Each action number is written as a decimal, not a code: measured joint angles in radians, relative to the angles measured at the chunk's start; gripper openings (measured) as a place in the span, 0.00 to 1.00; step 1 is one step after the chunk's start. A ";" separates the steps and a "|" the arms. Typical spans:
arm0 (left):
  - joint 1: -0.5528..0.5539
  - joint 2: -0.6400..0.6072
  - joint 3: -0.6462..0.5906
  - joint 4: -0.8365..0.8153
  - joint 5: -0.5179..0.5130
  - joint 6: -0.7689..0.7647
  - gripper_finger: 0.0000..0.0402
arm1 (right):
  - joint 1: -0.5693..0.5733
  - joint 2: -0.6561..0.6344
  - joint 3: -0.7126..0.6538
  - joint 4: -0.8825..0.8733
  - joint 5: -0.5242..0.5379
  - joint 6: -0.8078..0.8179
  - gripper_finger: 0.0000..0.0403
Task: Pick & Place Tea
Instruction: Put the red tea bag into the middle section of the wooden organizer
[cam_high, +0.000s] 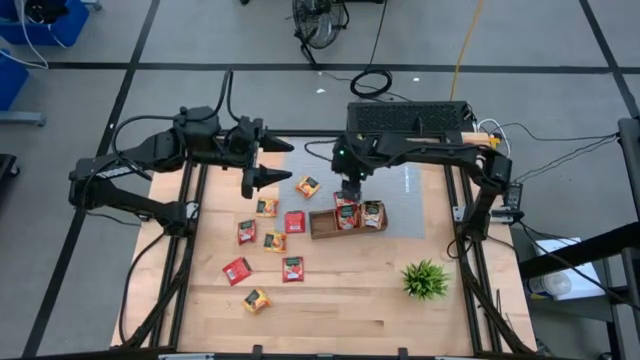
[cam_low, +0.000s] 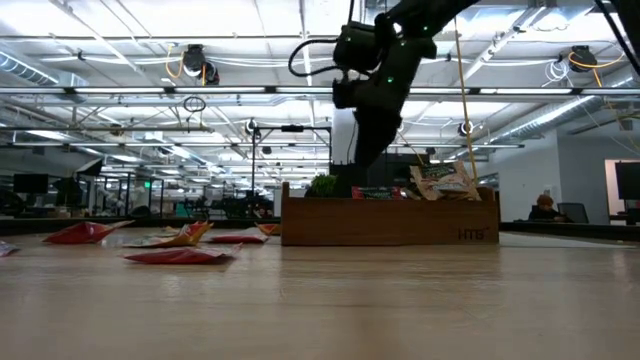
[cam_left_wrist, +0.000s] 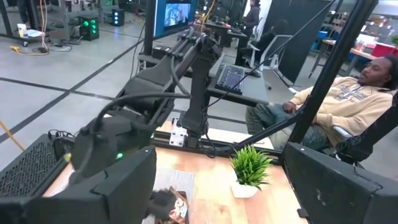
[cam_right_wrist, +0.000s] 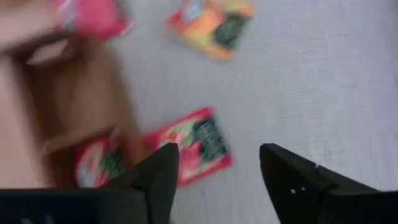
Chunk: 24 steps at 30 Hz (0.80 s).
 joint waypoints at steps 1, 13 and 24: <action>0.000 0.000 0.000 0.000 0.000 0.000 0.87 | 0.000 0.007 0.001 -0.003 0.013 0.066 0.56; 0.000 0.000 0.000 0.000 0.000 0.000 0.87 | 0.021 0.072 0.000 0.025 0.090 0.317 0.60; 0.000 0.000 0.000 0.000 0.000 0.000 0.87 | 0.043 0.107 0.000 0.071 0.086 -0.073 0.59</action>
